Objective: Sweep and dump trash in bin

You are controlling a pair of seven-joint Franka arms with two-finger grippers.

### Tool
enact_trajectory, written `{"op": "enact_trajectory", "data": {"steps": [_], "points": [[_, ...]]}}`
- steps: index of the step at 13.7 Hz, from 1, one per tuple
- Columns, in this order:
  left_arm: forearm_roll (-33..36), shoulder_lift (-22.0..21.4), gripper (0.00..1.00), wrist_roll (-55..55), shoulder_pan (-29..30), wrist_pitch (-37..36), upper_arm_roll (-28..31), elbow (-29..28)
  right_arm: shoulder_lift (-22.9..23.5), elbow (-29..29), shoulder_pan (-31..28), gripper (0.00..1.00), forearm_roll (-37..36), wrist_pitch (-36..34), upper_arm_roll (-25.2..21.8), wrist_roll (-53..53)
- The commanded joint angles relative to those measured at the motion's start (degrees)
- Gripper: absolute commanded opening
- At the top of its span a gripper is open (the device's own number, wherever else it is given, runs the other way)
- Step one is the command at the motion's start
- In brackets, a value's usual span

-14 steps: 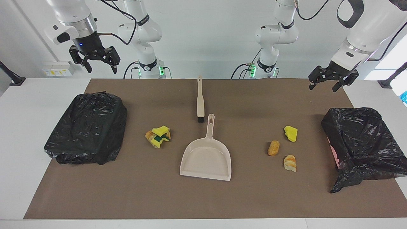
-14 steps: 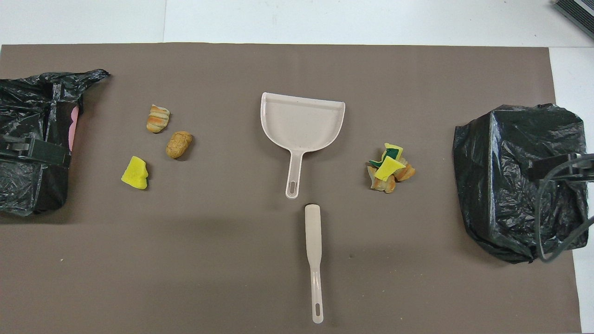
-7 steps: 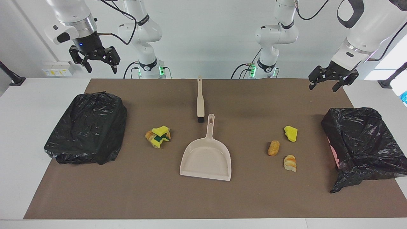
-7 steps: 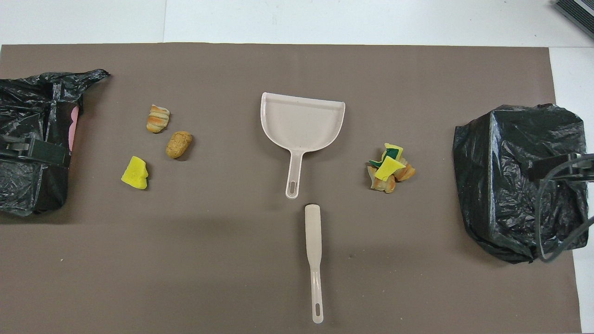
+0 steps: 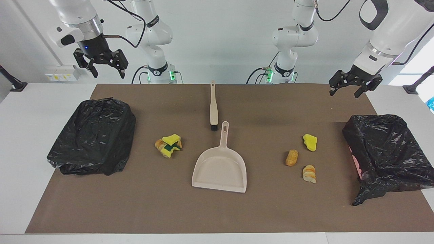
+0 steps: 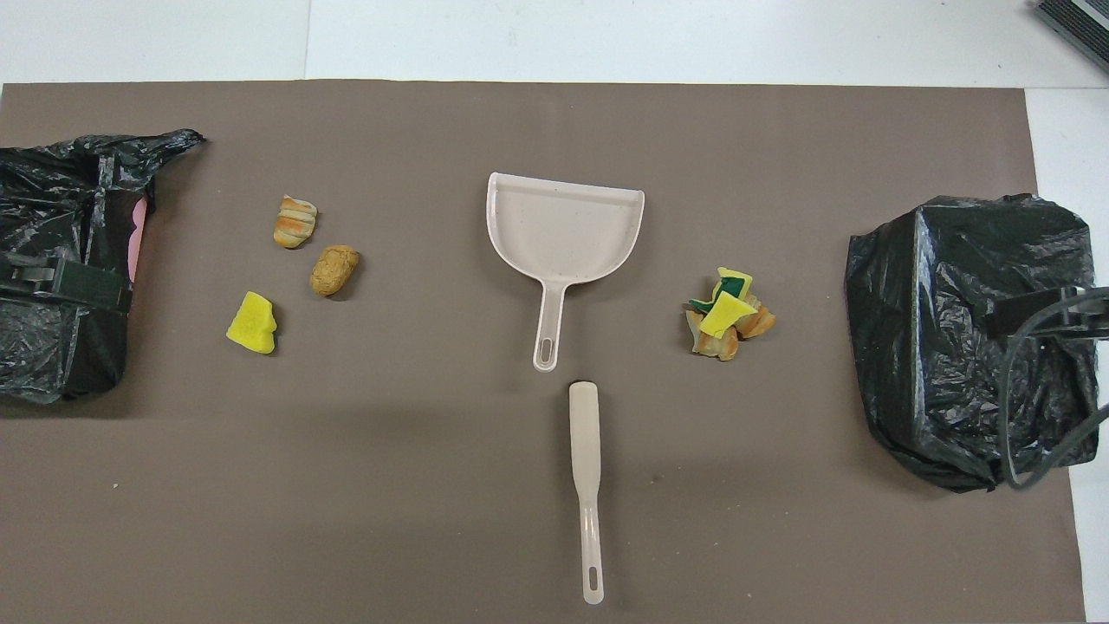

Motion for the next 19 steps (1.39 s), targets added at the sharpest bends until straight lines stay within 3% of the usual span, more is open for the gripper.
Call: {"op": "enact_trajectory", "data": {"steps": [1,13,15,19], "points": [[0.08,-1.47,1.0,0.49,-0.54,0.39,0.57,-1.83,-0.65,-0.09,-0.24,1.0,0.27,-0.63,-0.2,-1.91],[0.0,-2.17,1.0,1.28,-0.8,0.91,0.48,-4.19,-0.83,-1.75,-0.24,1.0,0.27,1.12,-1.16,-1.91],[-0.09,-2.61,1.0,0.93,-3.51,3.8,0.48,-7.44,1.18,-3.16,0.28,1.0,0.27,7.77,-1.08,-1.91],[-2.01,-2.97,1.0,1.1,-9.57,7.94,0.3,-12.72,4.44,-4.65,0.72,1.0,0.36,10.87,-0.72,-1.83]]}}
